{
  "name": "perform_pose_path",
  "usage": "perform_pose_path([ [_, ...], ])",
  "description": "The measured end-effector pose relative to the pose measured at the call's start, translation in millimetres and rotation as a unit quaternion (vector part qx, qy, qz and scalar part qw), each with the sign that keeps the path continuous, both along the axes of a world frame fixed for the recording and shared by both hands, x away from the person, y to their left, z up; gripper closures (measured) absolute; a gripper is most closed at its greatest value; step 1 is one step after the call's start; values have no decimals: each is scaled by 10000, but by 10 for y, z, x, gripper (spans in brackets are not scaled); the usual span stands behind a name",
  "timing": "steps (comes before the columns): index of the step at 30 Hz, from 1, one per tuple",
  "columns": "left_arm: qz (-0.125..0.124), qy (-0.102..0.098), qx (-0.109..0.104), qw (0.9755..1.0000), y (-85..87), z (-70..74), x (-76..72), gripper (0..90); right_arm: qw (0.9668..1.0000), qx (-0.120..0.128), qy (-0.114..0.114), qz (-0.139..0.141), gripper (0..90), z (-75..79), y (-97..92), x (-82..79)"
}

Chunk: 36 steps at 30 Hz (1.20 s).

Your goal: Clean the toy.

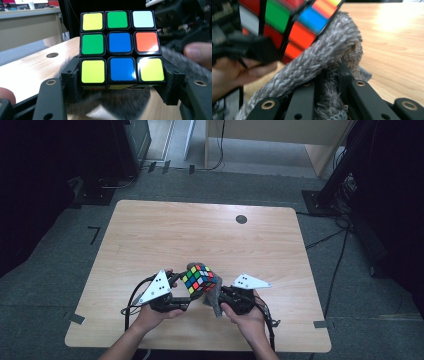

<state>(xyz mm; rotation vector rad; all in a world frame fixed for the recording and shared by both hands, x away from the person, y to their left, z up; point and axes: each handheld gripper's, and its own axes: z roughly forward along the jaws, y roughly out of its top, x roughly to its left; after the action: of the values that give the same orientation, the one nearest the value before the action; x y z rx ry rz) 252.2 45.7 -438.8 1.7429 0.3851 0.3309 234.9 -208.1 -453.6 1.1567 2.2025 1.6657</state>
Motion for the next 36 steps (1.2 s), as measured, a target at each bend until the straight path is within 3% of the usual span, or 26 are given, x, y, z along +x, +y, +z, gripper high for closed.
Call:
perform_pose_path([
  [3,77,6,-20,10000,34,10,17,342,9999,58,-71,-118,805,31,-60,13],
  [6,108,16,-22,9999,47,6,31,342,9973,460,-278,-506,806,110,-215,0],
  [8,76,69,-68,9999,42,7,36,342,9960,552,-461,-533,806,144,-233,-25],
  [10,41,115,-138,9998,42,14,42,342,9963,362,-645,-442,806,127,-157,-48],
  [15,57,132,-190,9997,67,26,47,342,9987,-18,-499,67,806,-6,42,-50],
  [17,83,113,-184,9997,72,28,49,342,9986,-139,-493,110,805,-11,65,-48],
  [19,84,117,-182,9997,77,29,50,342,9984,-120,-544,-82,805,25,8,-38],
  [22,72,109,-168,9998,62,26,44,342,9954,312,-714,-557,807,100,-126,-58],
  [23,61,106,-189,9997,59,31,41,342,9945,357,-777,-600,807,112,-132,-68],
  [25,36,76,-204,9998,60,40,35,342,9949,263,-838,-495,807,102,-71,-87],
  [28,59,88,-222,9997,80,48,38,342,9977,63,-662,-154,806,9,73,-86],
  [31,116,70,-190,9997,92,52,45,342,9979,-295,-575,75,804,-55,180,-87],
  [34,125,65,-186,9997,95,51,47,342,9982,-45,-564,-203,805,0,85,-65],
  [36,122,60,-163,9998,89,45,47,342,9962,242,-680,-480,805,56,-16,-68],
])
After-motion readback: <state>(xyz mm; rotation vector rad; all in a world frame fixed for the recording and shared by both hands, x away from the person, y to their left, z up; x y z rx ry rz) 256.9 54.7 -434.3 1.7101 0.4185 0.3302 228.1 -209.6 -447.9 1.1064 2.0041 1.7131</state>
